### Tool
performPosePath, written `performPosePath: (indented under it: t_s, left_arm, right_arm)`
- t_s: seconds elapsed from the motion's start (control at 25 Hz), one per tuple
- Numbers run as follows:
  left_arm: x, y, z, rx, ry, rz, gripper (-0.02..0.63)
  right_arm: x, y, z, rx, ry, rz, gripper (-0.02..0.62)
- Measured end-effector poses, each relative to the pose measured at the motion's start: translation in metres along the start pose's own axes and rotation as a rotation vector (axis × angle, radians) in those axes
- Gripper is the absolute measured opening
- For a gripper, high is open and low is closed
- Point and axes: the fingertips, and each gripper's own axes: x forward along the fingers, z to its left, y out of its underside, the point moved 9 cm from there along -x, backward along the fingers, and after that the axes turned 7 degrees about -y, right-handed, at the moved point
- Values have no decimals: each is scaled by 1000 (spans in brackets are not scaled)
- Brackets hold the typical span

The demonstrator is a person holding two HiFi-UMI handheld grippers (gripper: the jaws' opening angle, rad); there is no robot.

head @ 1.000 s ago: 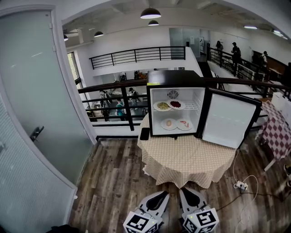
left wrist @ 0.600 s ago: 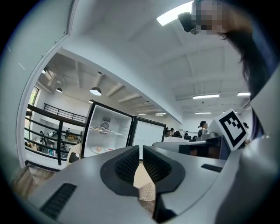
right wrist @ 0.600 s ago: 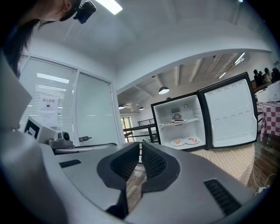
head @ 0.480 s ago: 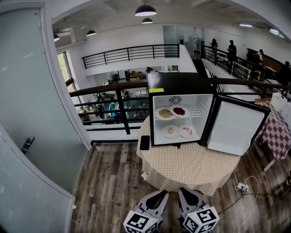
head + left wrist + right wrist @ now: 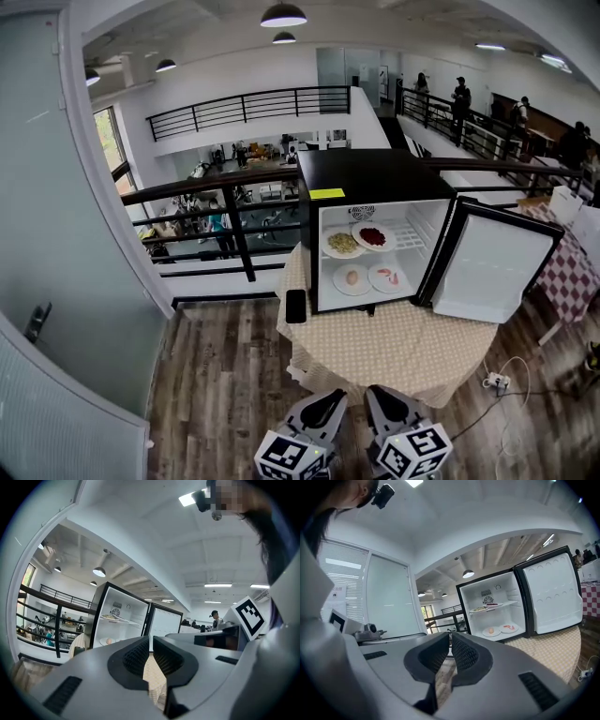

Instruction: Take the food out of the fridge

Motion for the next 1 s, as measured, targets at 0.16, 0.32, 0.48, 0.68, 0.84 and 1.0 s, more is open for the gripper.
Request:
performPosePath:
  t_s: [0.16,0.32,0.48,0.68,0.84,1.0]
  left_arm:
    - [8,-1,23,-12,18,0,20]
    - [14,2,38,-32,19,8,20]
    - [20,7,44,-42,33,15,20]
    - [28,6,48,-41,56,24,20]
    - [38,3,55,-40,52,24,20]
    - [55,0,65,-52,38,24,21]
  right_arm:
    - [18,4,0,13,27,4,28]
    - [26,7,-2,17,56,21,28]
    - [26,8,-9,32,90,17,28]
    - [34,7,-20,65,110,7,28]
    - [46,4,-30,89,101,2,28]
    - [62,-1,-46,97,83,5,28]
